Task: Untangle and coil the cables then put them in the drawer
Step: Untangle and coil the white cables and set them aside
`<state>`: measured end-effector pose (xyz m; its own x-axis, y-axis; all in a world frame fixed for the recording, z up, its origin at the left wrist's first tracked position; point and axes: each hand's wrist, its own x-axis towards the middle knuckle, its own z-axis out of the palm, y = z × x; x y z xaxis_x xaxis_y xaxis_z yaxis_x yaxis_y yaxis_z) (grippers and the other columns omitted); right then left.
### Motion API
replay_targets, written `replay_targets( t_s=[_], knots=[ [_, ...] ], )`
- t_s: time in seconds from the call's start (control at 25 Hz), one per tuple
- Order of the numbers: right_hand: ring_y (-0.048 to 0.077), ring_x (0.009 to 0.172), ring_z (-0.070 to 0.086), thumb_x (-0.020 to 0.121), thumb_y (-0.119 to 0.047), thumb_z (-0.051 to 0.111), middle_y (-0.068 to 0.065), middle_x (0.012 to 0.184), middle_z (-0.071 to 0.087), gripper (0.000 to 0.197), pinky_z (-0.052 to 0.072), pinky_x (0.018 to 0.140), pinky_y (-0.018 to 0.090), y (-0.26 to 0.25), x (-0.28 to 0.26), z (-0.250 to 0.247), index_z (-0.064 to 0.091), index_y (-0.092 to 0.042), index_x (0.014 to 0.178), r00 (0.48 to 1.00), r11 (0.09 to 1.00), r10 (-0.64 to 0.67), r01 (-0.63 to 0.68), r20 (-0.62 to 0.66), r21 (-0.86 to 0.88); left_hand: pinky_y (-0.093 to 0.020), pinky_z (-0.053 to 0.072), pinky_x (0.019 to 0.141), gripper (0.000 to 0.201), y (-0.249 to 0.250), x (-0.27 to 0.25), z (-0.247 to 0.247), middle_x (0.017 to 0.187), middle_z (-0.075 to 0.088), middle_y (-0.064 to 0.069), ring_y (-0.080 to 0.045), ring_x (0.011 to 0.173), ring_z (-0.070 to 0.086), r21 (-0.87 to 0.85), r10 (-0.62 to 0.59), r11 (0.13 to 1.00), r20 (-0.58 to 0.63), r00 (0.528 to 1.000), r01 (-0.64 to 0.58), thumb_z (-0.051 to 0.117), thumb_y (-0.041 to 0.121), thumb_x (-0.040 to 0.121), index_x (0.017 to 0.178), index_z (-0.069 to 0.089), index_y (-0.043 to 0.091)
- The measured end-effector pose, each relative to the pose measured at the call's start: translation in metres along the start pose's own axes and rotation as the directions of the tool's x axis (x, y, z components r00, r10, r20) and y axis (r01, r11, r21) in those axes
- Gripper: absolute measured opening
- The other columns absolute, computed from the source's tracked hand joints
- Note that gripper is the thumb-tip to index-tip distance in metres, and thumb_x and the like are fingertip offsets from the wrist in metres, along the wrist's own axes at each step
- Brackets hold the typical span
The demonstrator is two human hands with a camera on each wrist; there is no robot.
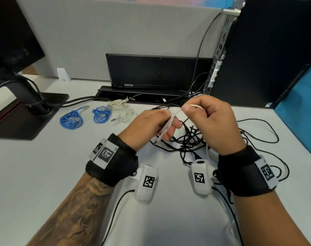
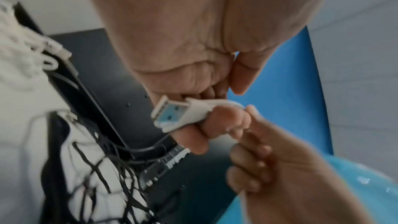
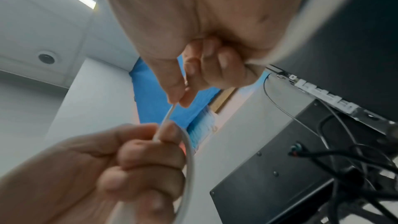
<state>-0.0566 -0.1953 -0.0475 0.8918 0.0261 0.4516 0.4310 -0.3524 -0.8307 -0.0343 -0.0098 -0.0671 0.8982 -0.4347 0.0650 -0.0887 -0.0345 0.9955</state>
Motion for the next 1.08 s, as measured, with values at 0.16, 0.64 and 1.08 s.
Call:
replay_targets(
  t_s=[0.16, 0.64, 1.08],
  knots=[
    [-0.002, 0.064, 0.054, 0.102, -0.023, 0.059, -0.016, 0.070, 0.064, 0.018, 0.043, 0.065, 0.019, 0.011, 0.003, 0.005, 0.076, -0.024, 0.095, 0.997, 0.998, 0.049, -0.047, 0.057, -0.032, -0.031, 0.046, 0.069, 0.027, 0.011, -0.004, 0.002, 0.069, 0.046, -0.003, -0.015, 0.060, 0.042, -0.516, 0.026, 0.855, 0.130, 0.991, 0.045, 0.037, 0.012, 0.097, 0.097, 0.062, 0.001],
    [0.012, 0.059, 0.052, 0.100, -0.027, 0.062, 0.000, 0.065, 0.060, 0.021, 0.044, 0.059, 0.029, -0.021, -0.011, 0.016, 0.075, -0.018, 0.086, 0.922, 0.999, 0.042, -0.037, 0.386, -0.019, -0.027, 0.056, 0.080, 0.019, 0.001, 0.003, -0.017, 0.091, 0.076, -0.006, -0.015, 0.085, 0.073, 0.085, 0.229, 0.973, -0.500, 0.835, -0.216, 0.054, 0.008, 0.099, 0.100, 0.073, 0.008],
    [0.019, 0.067, 0.052, 0.106, -0.026, 0.048, 0.002, 0.074, 0.059, 0.025, 0.045, 0.066, 0.033, 0.004, -0.004, 0.023, 0.073, -0.019, 0.108, 0.945, 0.992, 0.116, -0.094, 0.307, -0.085, -0.028, 0.051, 0.071, 0.026, 0.019, -0.003, -0.013, 0.071, 0.048, 0.002, -0.010, 0.061, 0.046, -0.826, 0.041, 0.564, 0.055, 0.998, 0.022, 0.037, 0.016, 0.095, 0.095, 0.060, 0.004]
  ],
)
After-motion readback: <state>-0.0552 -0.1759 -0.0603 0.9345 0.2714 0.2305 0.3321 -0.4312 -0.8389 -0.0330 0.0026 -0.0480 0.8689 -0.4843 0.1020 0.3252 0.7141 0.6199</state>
